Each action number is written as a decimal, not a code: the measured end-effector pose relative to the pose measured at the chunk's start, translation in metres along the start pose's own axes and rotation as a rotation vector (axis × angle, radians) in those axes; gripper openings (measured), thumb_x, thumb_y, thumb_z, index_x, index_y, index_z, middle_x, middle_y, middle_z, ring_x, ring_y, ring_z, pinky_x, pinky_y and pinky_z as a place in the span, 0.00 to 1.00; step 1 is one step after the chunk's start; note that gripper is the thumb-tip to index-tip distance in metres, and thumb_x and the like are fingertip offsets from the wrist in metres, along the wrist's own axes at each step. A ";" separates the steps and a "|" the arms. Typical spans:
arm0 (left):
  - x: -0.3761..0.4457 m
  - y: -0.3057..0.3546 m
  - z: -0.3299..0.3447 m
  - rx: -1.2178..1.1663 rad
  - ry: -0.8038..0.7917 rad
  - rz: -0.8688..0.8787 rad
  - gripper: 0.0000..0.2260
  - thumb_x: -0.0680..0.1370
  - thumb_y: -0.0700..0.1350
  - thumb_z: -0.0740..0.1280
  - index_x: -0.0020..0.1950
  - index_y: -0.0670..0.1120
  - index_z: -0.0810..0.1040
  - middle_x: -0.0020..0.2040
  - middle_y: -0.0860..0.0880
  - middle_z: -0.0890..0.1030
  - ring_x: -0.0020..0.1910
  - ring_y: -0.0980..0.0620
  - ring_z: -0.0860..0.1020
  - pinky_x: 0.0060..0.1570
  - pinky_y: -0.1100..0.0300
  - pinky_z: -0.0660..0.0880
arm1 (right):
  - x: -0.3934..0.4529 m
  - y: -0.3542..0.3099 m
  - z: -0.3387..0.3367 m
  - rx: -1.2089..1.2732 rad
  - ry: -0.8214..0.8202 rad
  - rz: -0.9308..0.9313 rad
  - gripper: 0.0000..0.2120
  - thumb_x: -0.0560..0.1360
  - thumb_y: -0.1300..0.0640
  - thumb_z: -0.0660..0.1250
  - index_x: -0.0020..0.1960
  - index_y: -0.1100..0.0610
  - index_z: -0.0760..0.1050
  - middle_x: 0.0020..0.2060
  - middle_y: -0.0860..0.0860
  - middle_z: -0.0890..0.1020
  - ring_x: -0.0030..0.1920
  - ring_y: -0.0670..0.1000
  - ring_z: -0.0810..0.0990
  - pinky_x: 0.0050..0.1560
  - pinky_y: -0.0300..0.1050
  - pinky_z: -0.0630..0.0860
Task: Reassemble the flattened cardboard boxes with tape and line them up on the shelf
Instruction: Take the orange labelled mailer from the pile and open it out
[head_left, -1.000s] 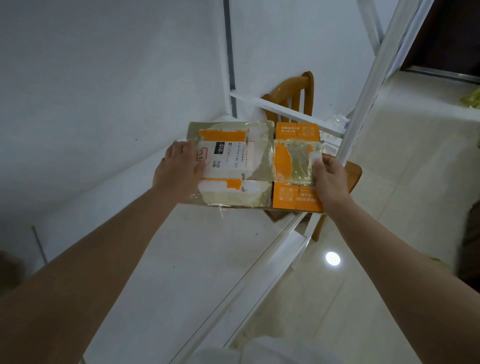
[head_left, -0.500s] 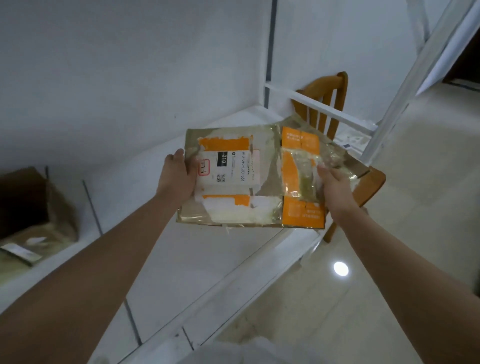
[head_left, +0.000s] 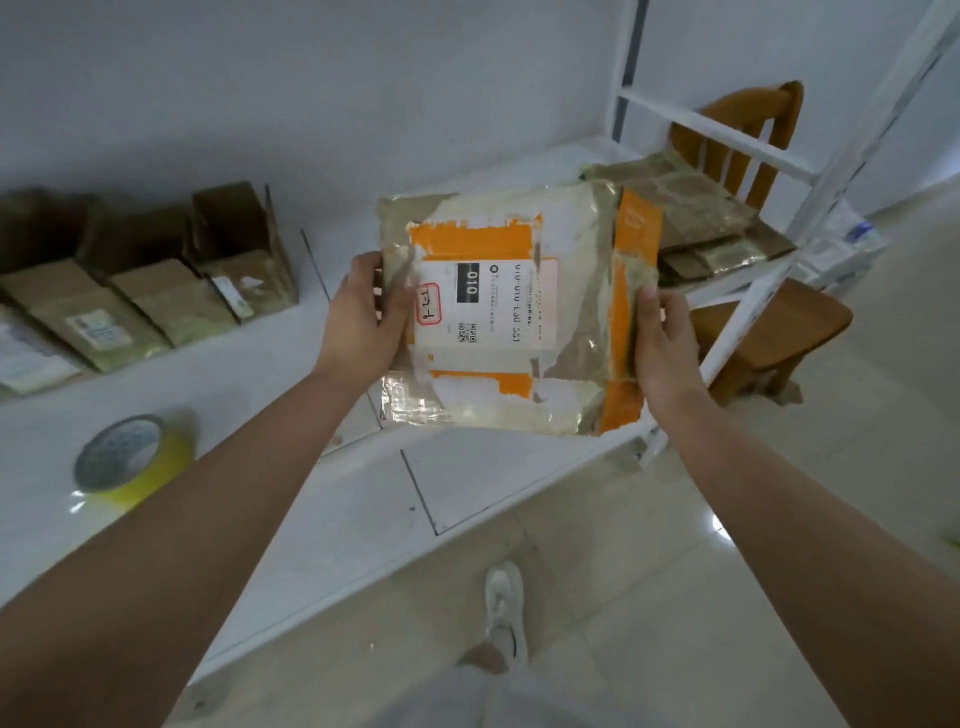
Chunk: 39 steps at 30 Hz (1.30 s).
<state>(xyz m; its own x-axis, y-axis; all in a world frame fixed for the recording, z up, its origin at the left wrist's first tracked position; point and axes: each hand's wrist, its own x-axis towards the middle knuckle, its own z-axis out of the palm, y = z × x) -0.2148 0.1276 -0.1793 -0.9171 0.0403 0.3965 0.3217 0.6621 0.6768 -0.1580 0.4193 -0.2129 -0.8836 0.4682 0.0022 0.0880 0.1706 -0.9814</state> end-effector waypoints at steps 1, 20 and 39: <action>-0.011 0.000 -0.012 -0.002 0.014 -0.019 0.19 0.81 0.55 0.61 0.66 0.43 0.70 0.49 0.55 0.78 0.43 0.63 0.76 0.40 0.71 0.70 | -0.009 -0.004 0.003 0.003 -0.023 -0.016 0.21 0.80 0.35 0.52 0.61 0.51 0.68 0.50 0.45 0.77 0.50 0.43 0.77 0.45 0.40 0.72; -0.096 -0.094 -0.234 0.046 0.248 -0.148 0.21 0.80 0.54 0.64 0.67 0.43 0.67 0.52 0.50 0.80 0.51 0.48 0.81 0.50 0.50 0.79 | -0.116 -0.097 0.215 0.113 -0.279 -0.211 0.17 0.82 0.42 0.52 0.57 0.56 0.68 0.44 0.43 0.75 0.45 0.43 0.77 0.47 0.41 0.72; -0.152 -0.292 -0.478 -0.209 0.384 -0.248 0.15 0.80 0.61 0.54 0.57 0.54 0.72 0.43 0.58 0.80 0.45 0.50 0.80 0.42 0.40 0.81 | -0.284 -0.157 0.488 0.289 -0.432 -0.066 0.20 0.81 0.45 0.54 0.57 0.59 0.77 0.44 0.50 0.83 0.39 0.41 0.83 0.37 0.37 0.76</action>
<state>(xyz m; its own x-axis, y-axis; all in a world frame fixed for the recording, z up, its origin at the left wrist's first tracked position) -0.0571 -0.4292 -0.1408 -0.8320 -0.4036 0.3806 0.1806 0.4515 0.8738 -0.1453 -0.1637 -0.1530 -0.9975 0.0539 0.0458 -0.0504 -0.0871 -0.9949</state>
